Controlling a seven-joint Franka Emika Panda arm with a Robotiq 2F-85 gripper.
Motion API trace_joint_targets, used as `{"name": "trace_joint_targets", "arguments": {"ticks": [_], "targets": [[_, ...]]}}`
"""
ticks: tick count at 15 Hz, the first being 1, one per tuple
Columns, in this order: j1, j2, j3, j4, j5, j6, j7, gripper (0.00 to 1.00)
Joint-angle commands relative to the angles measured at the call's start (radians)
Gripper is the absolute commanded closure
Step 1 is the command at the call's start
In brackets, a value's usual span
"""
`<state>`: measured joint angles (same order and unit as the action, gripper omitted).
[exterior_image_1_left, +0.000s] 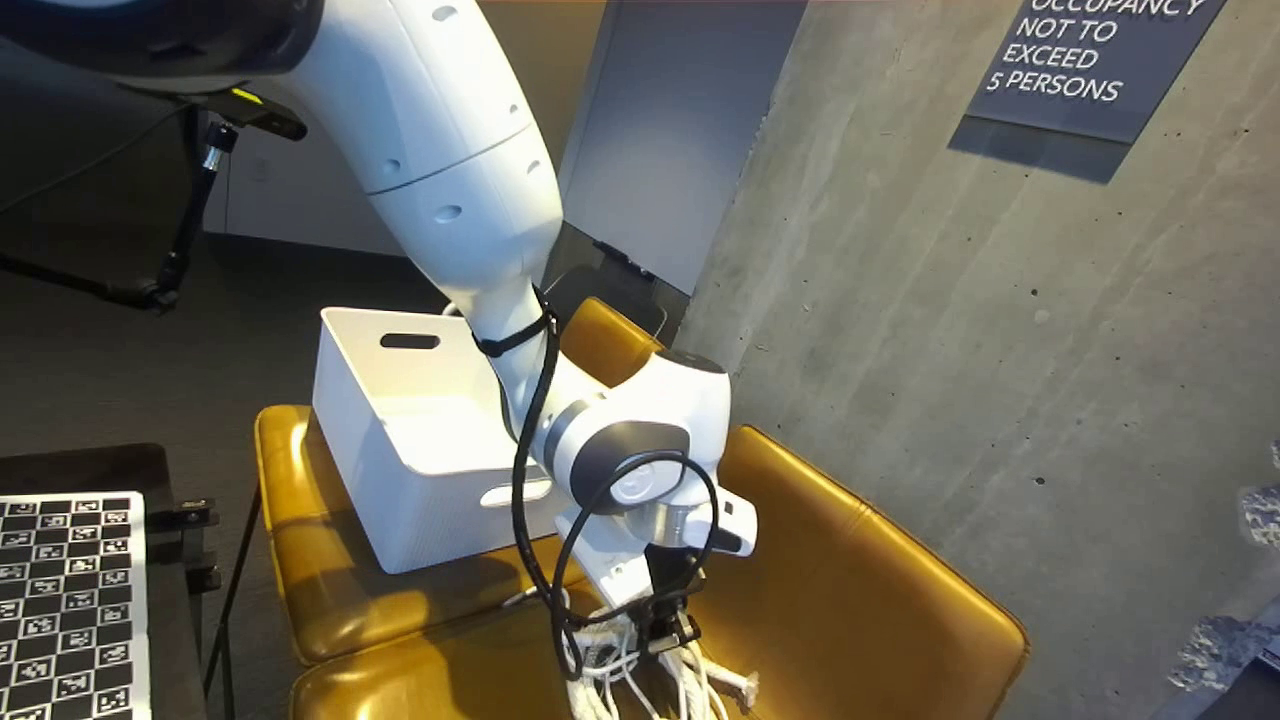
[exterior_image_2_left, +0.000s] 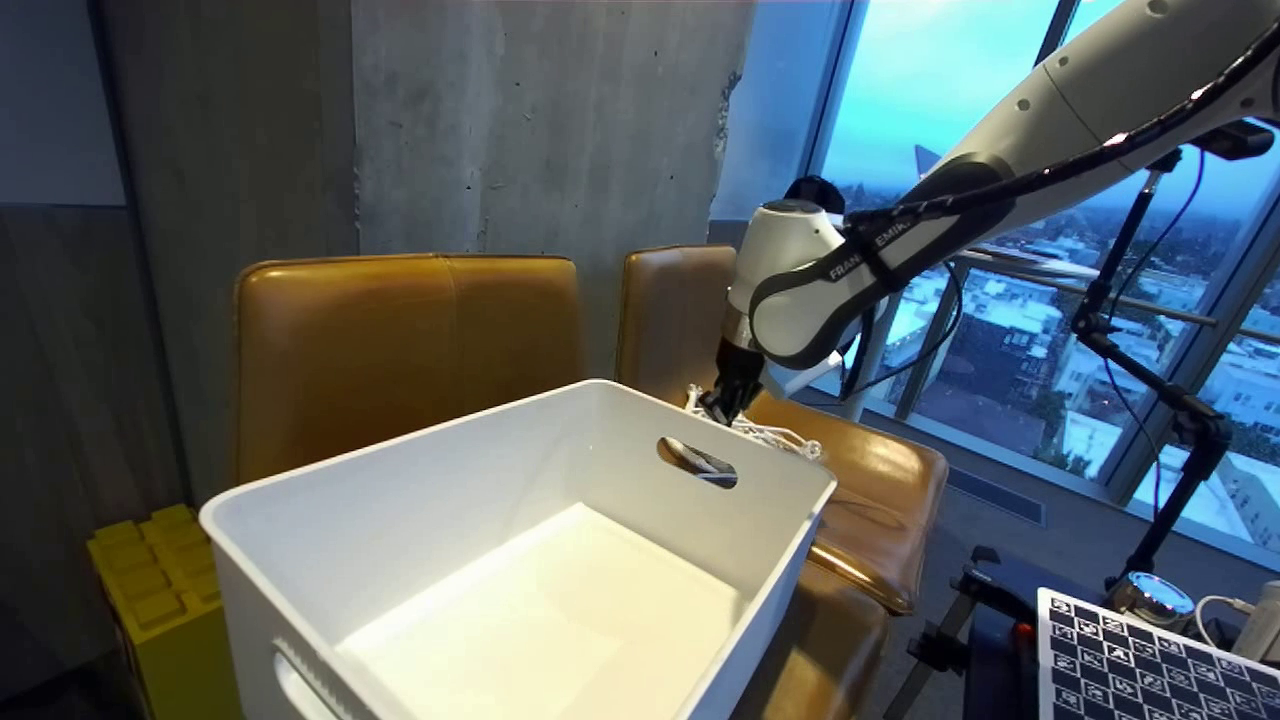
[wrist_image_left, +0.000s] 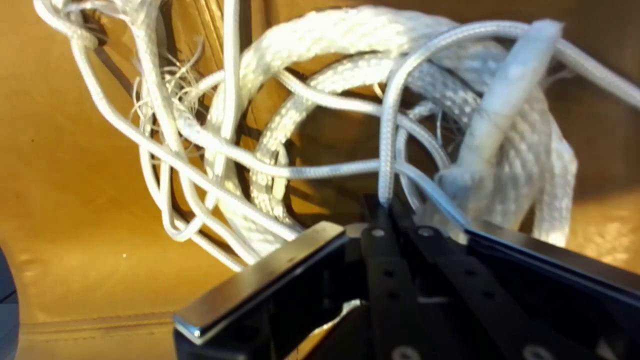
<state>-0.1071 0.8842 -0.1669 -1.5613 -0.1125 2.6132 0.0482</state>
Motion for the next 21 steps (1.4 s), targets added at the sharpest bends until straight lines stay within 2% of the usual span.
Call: {"name": "trace_joint_targets", "arguments": {"ticks": [1,7,12,16,19,21], "targets": [[0.043,-0.151,-0.015,-0.047,-0.011,-0.067,0.010,0.99],[0.102,-0.346,0.002,-0.008,-0.038,-0.150,0.012,0.99],[0.185,-0.457,0.032,0.111,-0.087,-0.277,0.051,0.99],[0.242,-0.486,0.085,0.275,-0.092,-0.431,0.089,0.99],[0.272,-0.481,0.116,0.363,-0.102,-0.501,0.100,0.99],[0.308,-0.474,0.110,0.412,-0.096,-0.534,0.101,0.99]]}}
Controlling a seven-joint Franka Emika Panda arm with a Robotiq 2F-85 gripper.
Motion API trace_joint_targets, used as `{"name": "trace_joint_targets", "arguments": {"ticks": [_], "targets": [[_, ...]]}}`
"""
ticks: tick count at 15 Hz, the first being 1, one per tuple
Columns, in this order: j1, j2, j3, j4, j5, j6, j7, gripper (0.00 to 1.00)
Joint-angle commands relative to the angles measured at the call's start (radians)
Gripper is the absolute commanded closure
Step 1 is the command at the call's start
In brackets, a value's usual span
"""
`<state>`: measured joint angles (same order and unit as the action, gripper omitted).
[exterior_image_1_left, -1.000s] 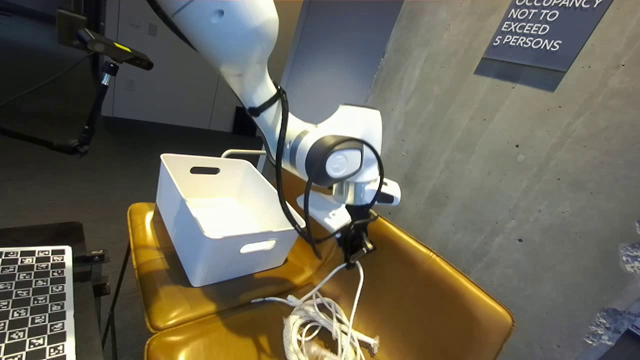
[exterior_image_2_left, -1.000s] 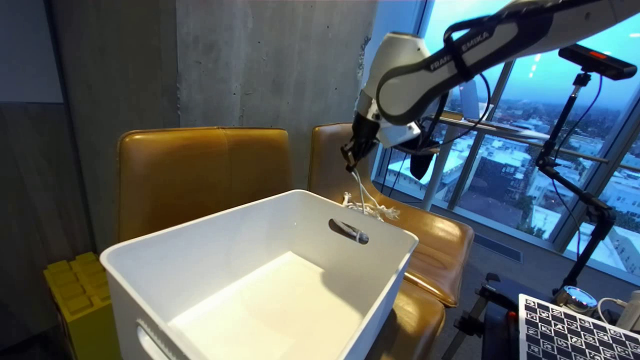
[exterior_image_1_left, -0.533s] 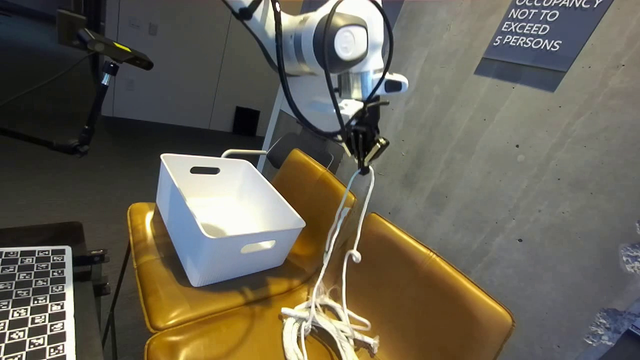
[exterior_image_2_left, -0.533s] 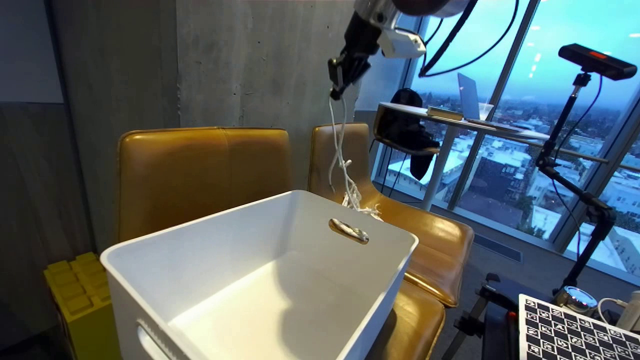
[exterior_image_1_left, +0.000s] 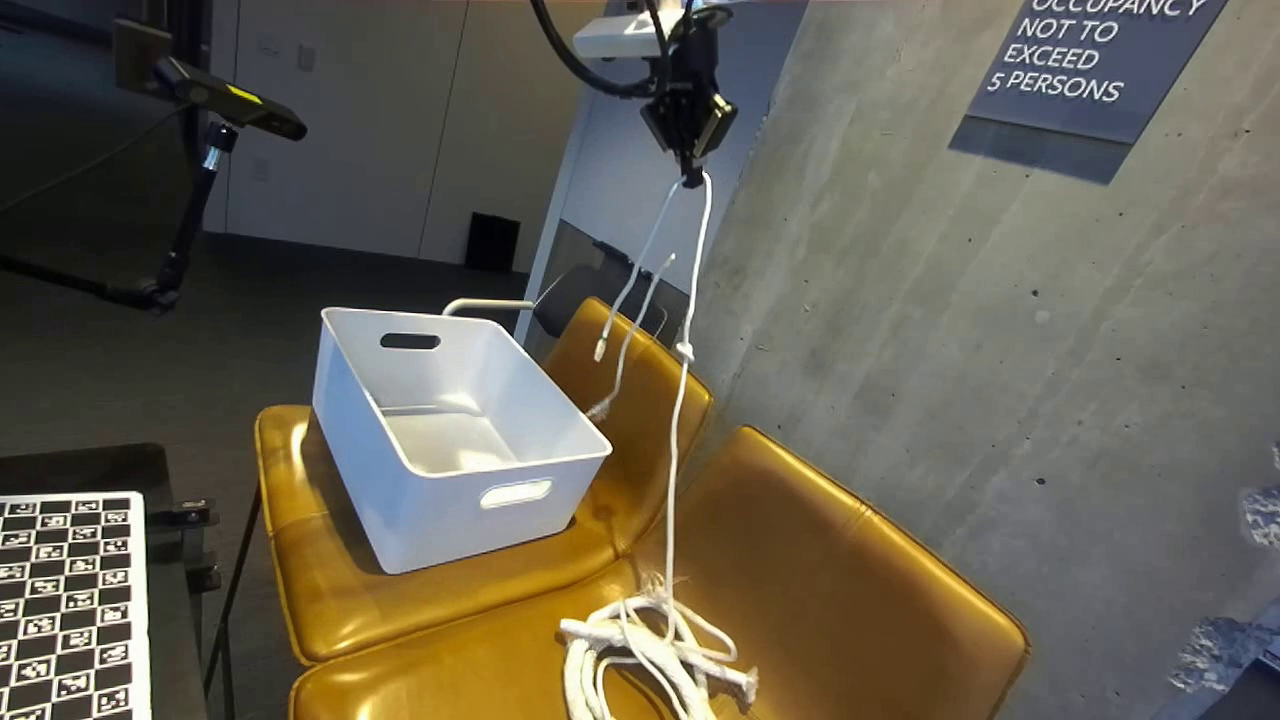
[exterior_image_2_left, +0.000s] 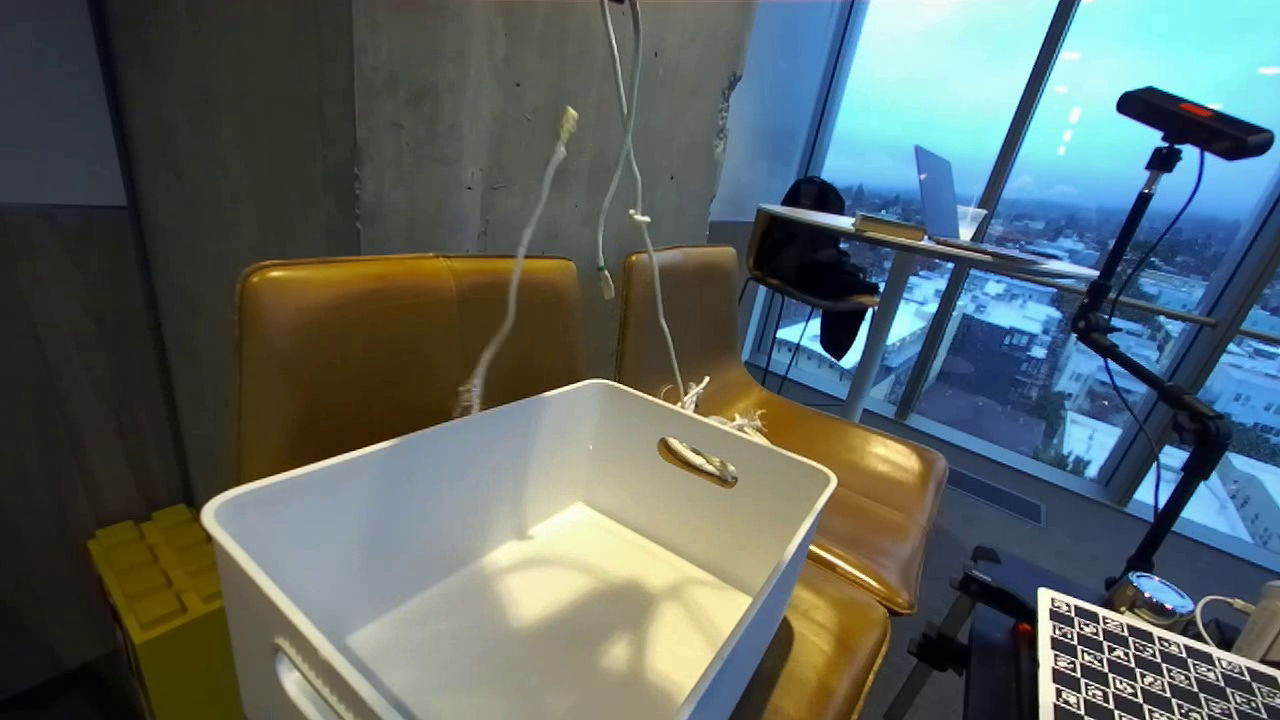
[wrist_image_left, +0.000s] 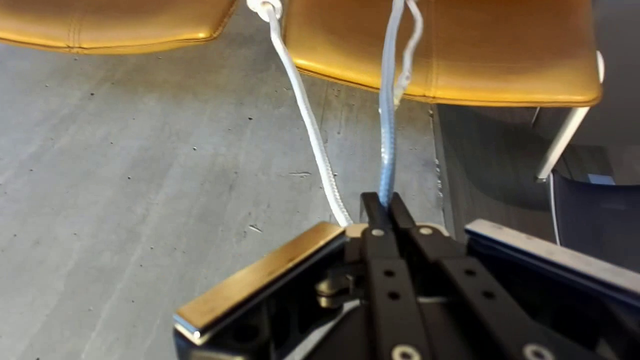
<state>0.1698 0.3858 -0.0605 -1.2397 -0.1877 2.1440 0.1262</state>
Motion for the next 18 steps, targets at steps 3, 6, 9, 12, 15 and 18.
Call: {"name": "trace_joint_targets", "arguments": {"ticks": [3,6,9,12,15,18], "targets": [[0.057,0.036,0.006,0.153,-0.014,-0.099,0.020,0.99],[0.067,0.057,0.000,0.194,-0.009,-0.116,0.014,0.99],[0.059,0.076,-0.004,0.234,0.001,-0.130,0.007,0.99],[0.032,0.080,-0.015,0.259,0.013,-0.143,-0.004,0.99],[-0.041,0.018,-0.027,0.207,0.049,-0.154,-0.056,0.99],[-0.121,-0.032,-0.034,0.169,0.085,-0.141,-0.121,0.99]]}}
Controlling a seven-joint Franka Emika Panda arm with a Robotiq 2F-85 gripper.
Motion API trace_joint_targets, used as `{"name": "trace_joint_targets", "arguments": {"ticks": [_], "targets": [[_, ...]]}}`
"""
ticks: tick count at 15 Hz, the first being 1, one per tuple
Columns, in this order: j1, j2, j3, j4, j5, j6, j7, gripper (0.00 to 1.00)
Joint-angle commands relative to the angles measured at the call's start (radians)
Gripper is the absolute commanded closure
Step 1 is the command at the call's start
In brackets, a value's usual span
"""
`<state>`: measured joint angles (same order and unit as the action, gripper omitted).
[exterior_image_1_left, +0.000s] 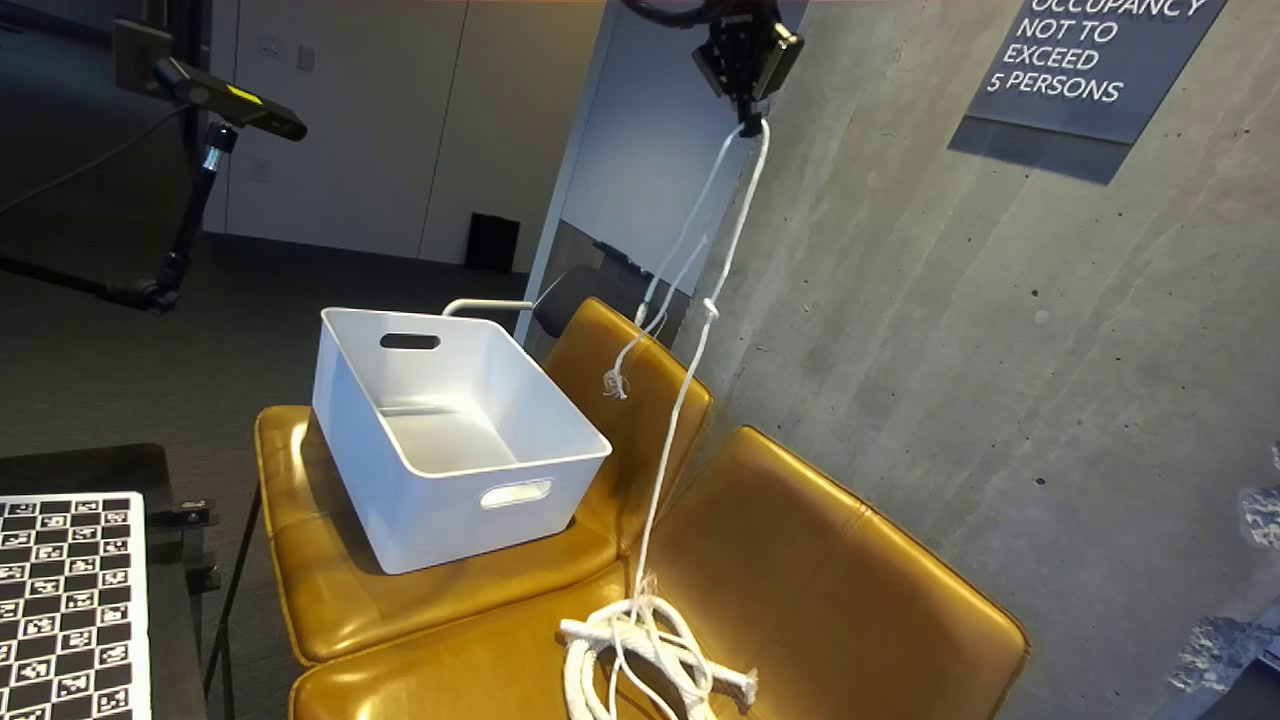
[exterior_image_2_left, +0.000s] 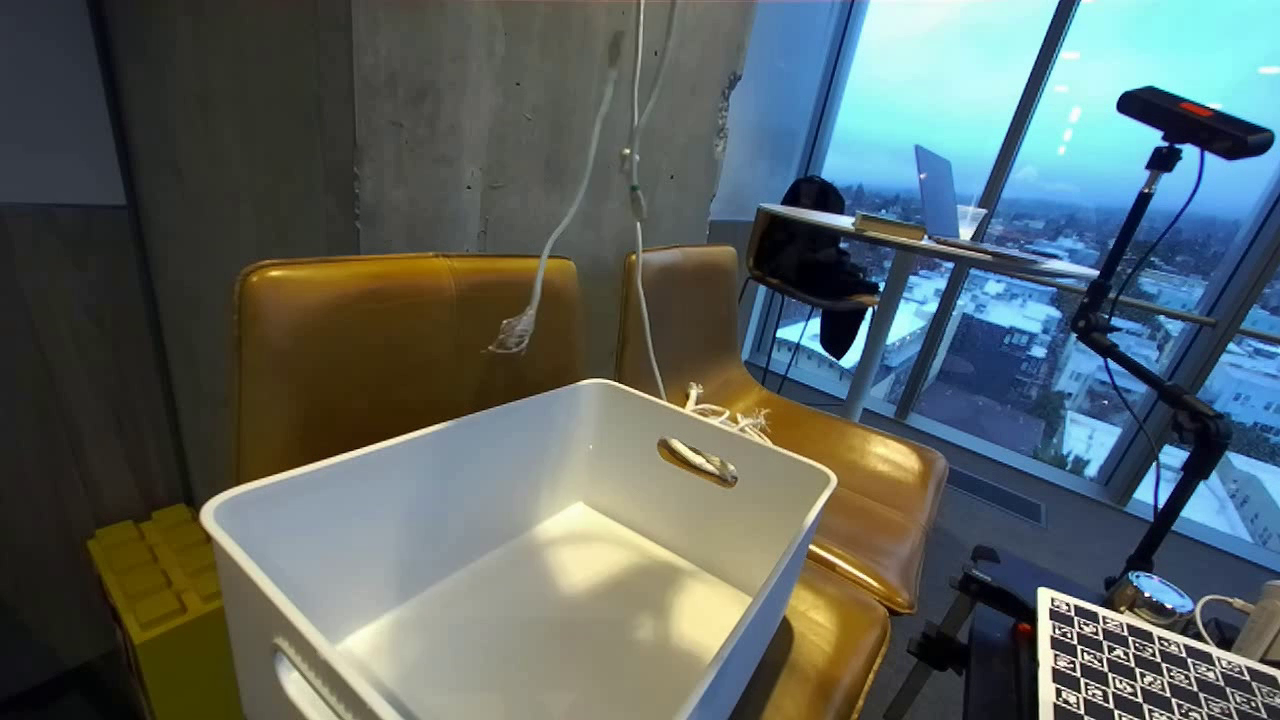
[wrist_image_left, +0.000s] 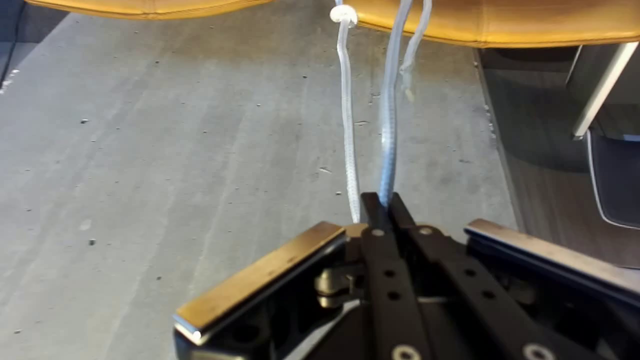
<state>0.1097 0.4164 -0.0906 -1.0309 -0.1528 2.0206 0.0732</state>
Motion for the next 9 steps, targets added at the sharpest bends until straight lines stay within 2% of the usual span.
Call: {"name": "trace_joint_targets", "arguments": {"ticks": [1,5,9], "targets": [[-0.081,-0.071,-0.006,-0.038,0.057,-0.021,-0.082,0.99],[-0.147,-0.109,-0.011,-0.093,0.073,-0.009,-0.146,0.99],[-0.169,-0.151,-0.008,-0.187,0.062,0.004,-0.188,0.99]]}}
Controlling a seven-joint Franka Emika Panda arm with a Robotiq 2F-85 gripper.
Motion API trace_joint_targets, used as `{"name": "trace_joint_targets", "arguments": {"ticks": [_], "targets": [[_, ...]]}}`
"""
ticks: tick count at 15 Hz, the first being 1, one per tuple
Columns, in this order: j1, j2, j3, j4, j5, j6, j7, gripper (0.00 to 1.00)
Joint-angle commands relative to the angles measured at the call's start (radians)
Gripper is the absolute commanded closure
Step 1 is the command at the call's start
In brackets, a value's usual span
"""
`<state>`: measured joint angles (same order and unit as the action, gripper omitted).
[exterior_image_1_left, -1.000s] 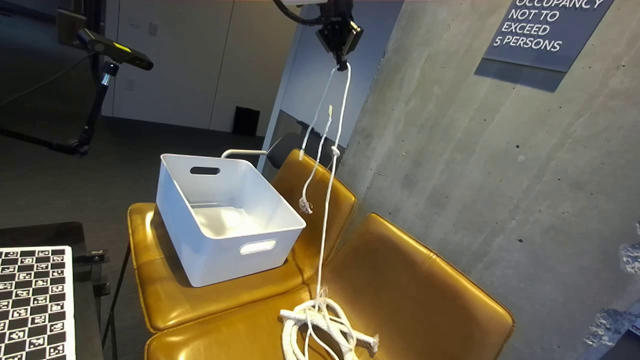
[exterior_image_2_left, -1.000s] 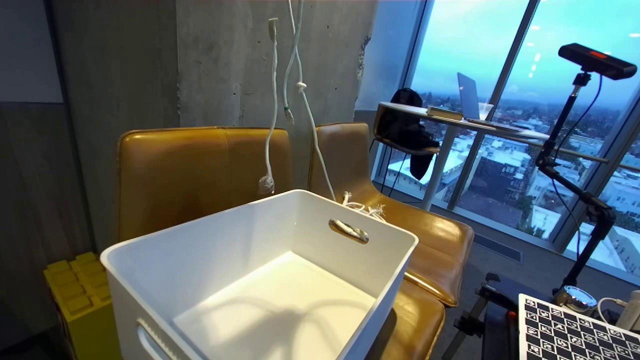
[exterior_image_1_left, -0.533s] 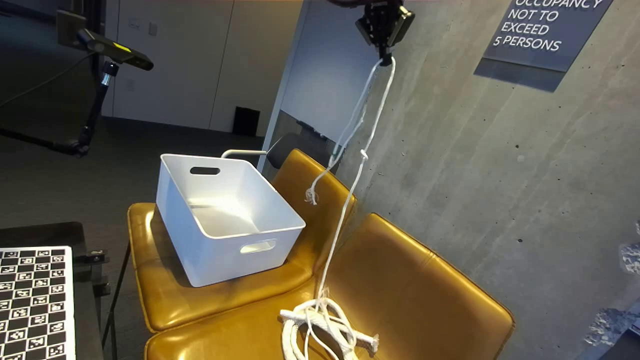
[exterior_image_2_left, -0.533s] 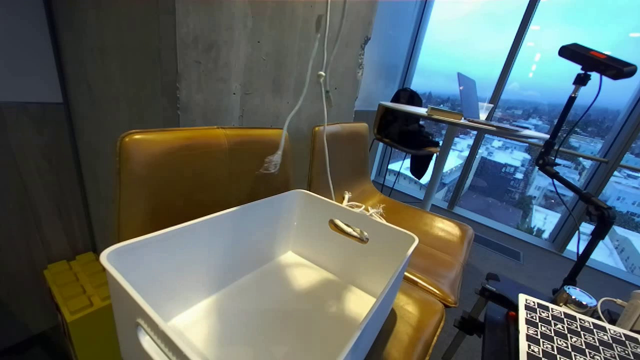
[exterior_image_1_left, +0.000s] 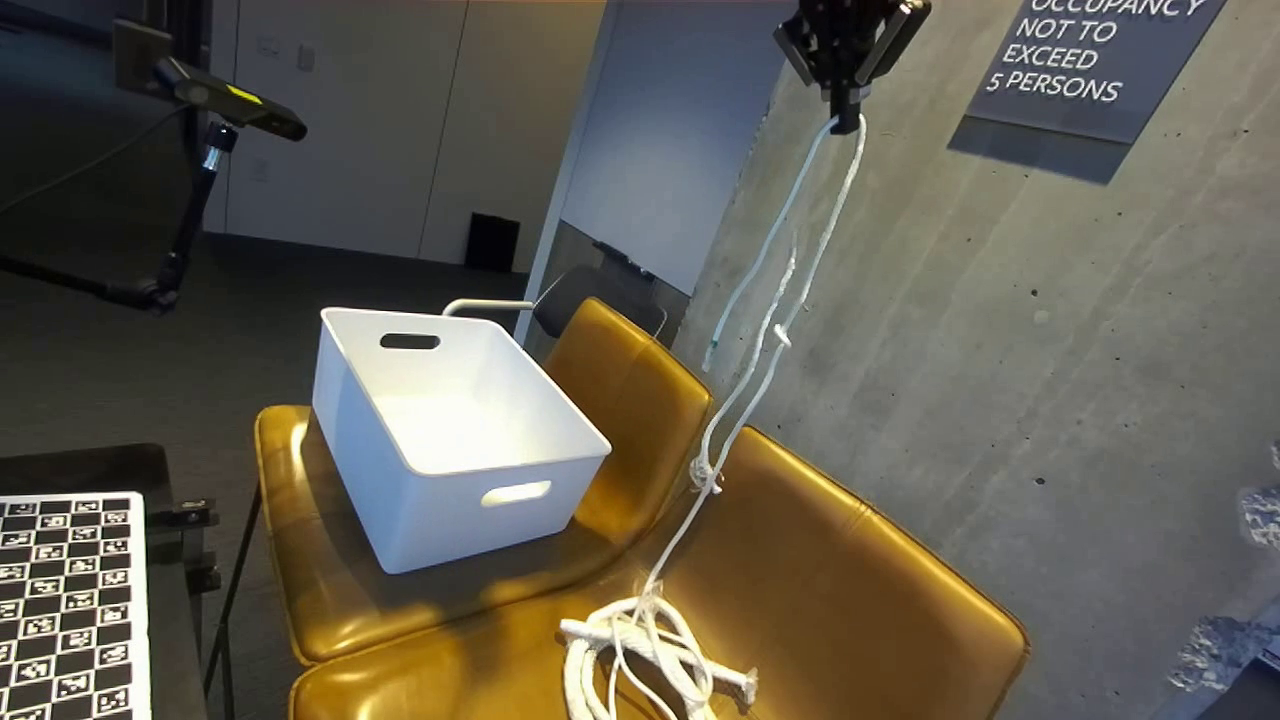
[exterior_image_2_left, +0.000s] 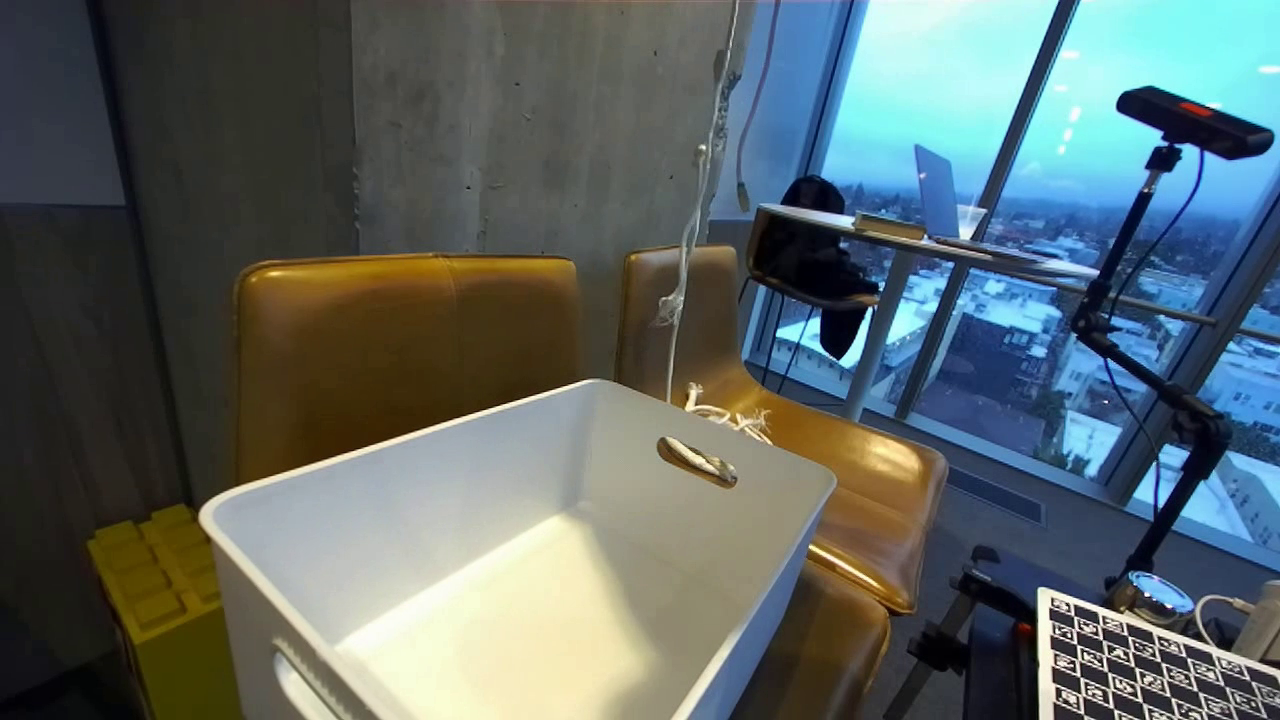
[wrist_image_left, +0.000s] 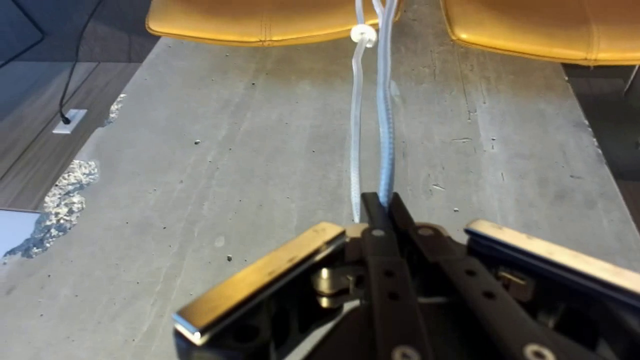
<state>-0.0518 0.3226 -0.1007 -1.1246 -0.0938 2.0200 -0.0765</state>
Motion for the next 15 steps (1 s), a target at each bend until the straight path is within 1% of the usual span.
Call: {"name": "trace_joint_targets", "arguments": {"ticks": [1,2,3,4,5,6,7,8,9,11,12,14,15], "targets": [[-0.009,-0.066,0.002,-0.120,0.000,0.009,-0.047,0.99],[-0.010,-0.073,0.002,-0.142,-0.001,0.011,-0.052,0.99],[-0.010,-0.082,0.001,-0.165,-0.002,0.014,-0.057,0.90],[-0.010,-0.088,0.001,-0.186,-0.004,0.017,-0.061,0.87],[-0.010,-0.094,0.000,-0.205,-0.006,0.019,-0.067,0.82],[-0.010,-0.099,0.000,-0.222,-0.006,0.022,-0.070,0.84],[-0.010,-0.104,-0.001,-0.238,-0.008,0.023,-0.073,0.95],[-0.011,-0.110,-0.001,-0.256,-0.008,0.033,-0.076,0.95],[-0.011,-0.115,-0.002,-0.269,-0.008,0.035,-0.078,1.00],[-0.013,-0.124,-0.005,-0.310,-0.013,0.044,-0.086,0.99],[-0.015,-0.125,-0.010,-0.341,-0.022,0.056,-0.089,1.00],[-0.027,-0.116,-0.017,-0.413,-0.019,0.087,-0.110,1.00],[-0.039,-0.109,-0.017,-0.468,0.000,0.124,-0.141,0.74]]}}
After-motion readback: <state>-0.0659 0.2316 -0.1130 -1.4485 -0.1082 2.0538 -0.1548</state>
